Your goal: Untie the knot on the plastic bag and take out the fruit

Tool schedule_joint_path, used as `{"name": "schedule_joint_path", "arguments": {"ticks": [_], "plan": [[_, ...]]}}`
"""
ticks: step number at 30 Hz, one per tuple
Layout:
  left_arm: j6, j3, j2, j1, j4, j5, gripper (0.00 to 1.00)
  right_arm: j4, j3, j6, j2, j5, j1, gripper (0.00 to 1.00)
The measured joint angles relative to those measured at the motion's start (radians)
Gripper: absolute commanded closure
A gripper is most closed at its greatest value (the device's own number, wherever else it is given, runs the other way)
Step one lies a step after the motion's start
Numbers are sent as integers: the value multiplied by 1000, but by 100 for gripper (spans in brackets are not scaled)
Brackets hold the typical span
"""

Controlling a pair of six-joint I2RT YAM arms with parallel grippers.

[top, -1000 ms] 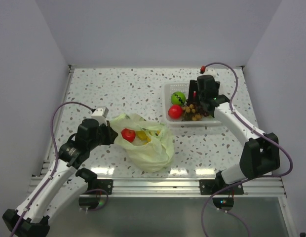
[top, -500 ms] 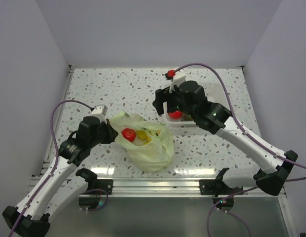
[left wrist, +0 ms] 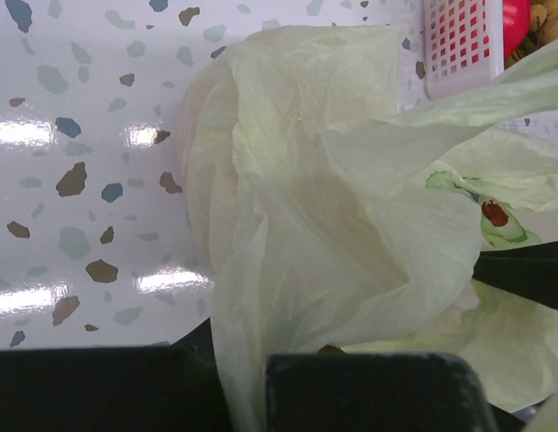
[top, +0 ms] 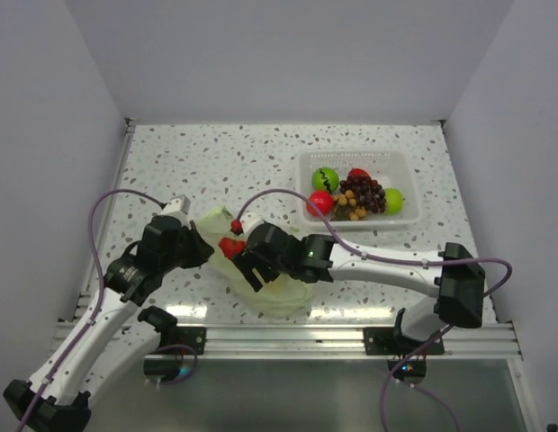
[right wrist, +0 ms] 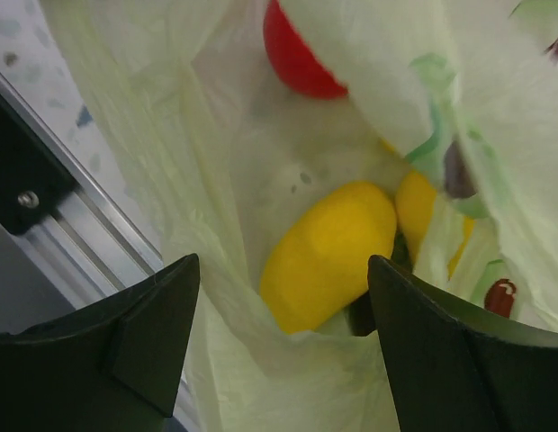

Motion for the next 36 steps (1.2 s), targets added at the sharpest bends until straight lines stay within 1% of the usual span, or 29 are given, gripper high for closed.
{"name": "schedule_joint_path", "arguments": {"ticks": [4, 5, 7, 8, 12, 17, 19, 23, 26, 28, 29, 31, 32, 34, 35, 36], "plan": [[-40, -28, -24, 0, -5, 16, 100, -42, -83, 40, 19, 37, 82, 21], [-52, -39, -31, 0, -5, 21, 100, -58, -93, 49, 19, 44, 108, 20], [-73, -66, -41, 0, -6, 33, 100, -69, -106, 69, 19, 45, 154, 15], [-82, -81, -47, 0, -6, 38, 100, -72, -113, 85, 22, 45, 175, 9], [-112, -128, -63, 0, -10, 54, 100, -81, -128, 130, 57, 45, 205, 1], [-138, -154, -84, 0, -19, 54, 100, -110, -80, 130, 190, 33, 200, 1], [-141, -160, -89, 0, -25, 52, 100, -114, -69, 126, 211, 15, 200, 1], [-147, -161, -95, 0, -29, 50, 100, -143, -48, 124, 171, 2, 201, 1], [-146, -161, -96, 0, -29, 50, 100, -193, 13, 115, 111, 2, 201, 1], [-146, -161, -95, 0, -29, 50, 100, -221, 74, 109, 78, 18, 200, 3], [-145, -161, -95, 0, -29, 50, 100, -227, 114, 105, 56, 29, 199, 8], [-145, -161, -95, 0, -30, 50, 100, -226, 159, 99, 27, 51, 193, 14], [-145, -161, -95, 0, -31, 50, 100, -222, 174, 95, 13, 58, 185, 19], [-145, -161, -96, 0, -33, 51, 100, -215, 186, 91, -3, 71, 159, 24], [-145, -161, -97, 0, -35, 50, 100, -211, 186, 91, -4, 75, 141, 30], [-145, -161, -97, 0, -36, 51, 100, -207, 184, 91, 2, 76, 124, 33]]}}
